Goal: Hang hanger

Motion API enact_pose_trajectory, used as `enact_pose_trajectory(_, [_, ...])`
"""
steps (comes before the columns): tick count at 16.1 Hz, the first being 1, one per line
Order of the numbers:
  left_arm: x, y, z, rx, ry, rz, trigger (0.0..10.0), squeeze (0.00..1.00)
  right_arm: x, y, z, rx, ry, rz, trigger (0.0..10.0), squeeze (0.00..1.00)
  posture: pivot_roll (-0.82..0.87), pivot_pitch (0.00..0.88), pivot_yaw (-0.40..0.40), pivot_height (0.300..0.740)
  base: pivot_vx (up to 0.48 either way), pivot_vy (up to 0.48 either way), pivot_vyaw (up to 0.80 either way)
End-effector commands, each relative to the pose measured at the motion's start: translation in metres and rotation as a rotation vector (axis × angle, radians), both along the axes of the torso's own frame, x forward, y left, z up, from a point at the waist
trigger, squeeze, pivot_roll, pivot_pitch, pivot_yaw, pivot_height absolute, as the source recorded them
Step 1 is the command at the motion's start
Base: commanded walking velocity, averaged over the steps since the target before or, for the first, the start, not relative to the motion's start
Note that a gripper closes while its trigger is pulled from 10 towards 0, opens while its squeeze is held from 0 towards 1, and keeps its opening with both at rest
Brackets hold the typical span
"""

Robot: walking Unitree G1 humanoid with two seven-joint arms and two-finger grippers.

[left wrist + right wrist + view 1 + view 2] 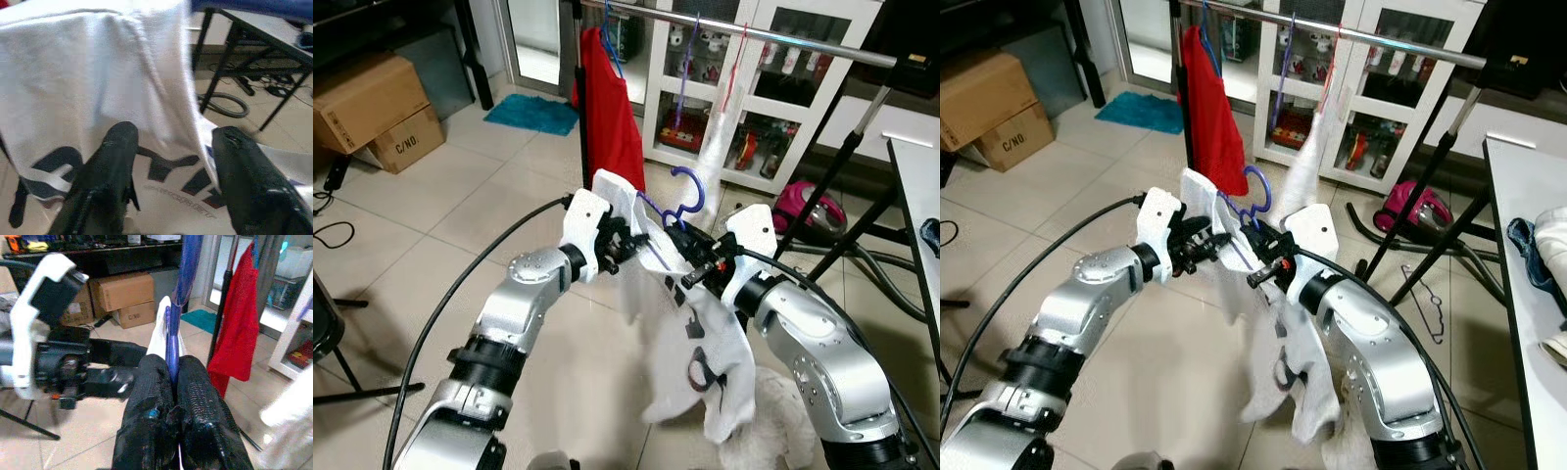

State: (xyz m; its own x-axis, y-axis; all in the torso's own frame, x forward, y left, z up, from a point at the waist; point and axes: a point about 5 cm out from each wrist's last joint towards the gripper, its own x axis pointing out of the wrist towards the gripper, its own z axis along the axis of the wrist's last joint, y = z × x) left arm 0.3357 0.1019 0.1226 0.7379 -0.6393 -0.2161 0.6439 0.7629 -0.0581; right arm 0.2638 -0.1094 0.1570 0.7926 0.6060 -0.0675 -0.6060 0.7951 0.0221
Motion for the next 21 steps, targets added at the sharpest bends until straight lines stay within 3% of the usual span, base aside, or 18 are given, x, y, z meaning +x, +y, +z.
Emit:
enact_pose_trajectory(1, [0.006,0.0,0.007,-0.015,-0.025,0.015,0.0,0.0,-0.001,0.001,0.013,0.033,-0.043,0.03,0.0,0.0,-0.03,0.0,-0.034,0.74,0.0,0.0,0.0])
enact_pose_trajectory(8, [0.01,-0.008,0.003,0.003,-0.027,-0.01,0.0,0.0,-0.003,-0.001,0.014,0.035,-0.042,0.047,0.0,0.0,-0.05,0.0,-0.03,0.74,0.0,0.0,0.0])
enact_pose_trajectory(17, [0.011,-0.006,0.003,-0.003,-0.042,0.005,0.0,0.0,-0.002,-0.003,0.014,0.034,-0.034,0.044,0.0,0.0,-0.04,0.0,-0.04,0.74,0.0,0.0,0.0])
enact_pose_trajectory(21, [0.008,-0.004,0.015,-0.014,-0.097,-0.018,0.0,0.0,0.0,-0.016,-0.009,-0.159,0.059,0.0,0.0,0.0,-0.04,0.0,-0.037,0.74,0.0,0.0,0.0])
